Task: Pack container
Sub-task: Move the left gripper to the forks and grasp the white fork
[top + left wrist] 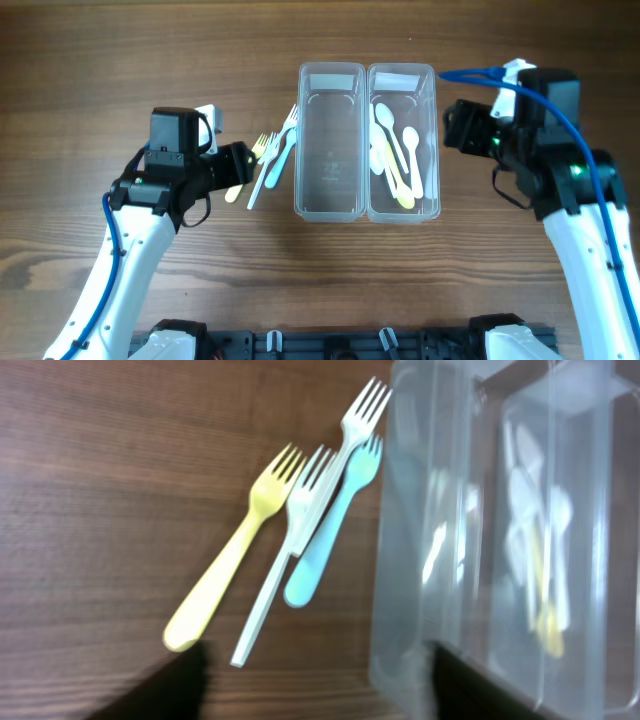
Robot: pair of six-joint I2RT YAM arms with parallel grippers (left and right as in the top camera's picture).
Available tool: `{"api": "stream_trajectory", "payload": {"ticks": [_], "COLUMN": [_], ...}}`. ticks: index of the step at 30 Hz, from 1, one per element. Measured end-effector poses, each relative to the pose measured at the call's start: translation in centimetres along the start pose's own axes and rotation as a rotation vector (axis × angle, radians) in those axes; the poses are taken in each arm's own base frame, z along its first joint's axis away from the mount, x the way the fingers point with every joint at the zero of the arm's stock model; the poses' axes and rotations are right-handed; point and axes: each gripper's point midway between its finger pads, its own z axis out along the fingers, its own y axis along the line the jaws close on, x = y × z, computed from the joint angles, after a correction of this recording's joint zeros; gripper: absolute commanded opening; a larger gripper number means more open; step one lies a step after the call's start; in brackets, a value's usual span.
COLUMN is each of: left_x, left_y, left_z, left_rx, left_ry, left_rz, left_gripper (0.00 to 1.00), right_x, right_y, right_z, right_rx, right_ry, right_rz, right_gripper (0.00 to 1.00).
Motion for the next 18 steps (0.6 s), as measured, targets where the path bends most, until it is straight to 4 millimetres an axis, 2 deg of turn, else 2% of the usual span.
{"api": "stream_trajectory", "payload": {"ticks": [1, 3, 9, 18], "left_x": [-0.5, -0.6, -0.5, -1.3], "left_y": [-0.3, -0.5, -1.2, -3.0], "left_z": [0.1, 0.5, 3.1, 7.4], "left_rx": [0.010, 0.005, -0.083, -0.158], "left_ry": [-0.017, -0.013, 0.054, 0.113], "left_rz": [-0.011, -0.024, 0.007, 0.109], "left_gripper": [0.36, 0.35, 0.21, 0.17], "right_x": [0.2, 0.5, 1.5, 1.7], "right_y": [-0.1, -0.2, -0.4, -0.5], "right_z": [-0.8, -1.1, -1.2, -1.2], "right_rx": [0.000, 0.003, 0.014, 0.017], "right_ry": [-0.005, 0.006, 0.044, 0.054], "right_rz": [0.001, 0.001, -0.003, -0.007], "right_gripper": [0.80, 0.79, 0.77, 0.76]}}
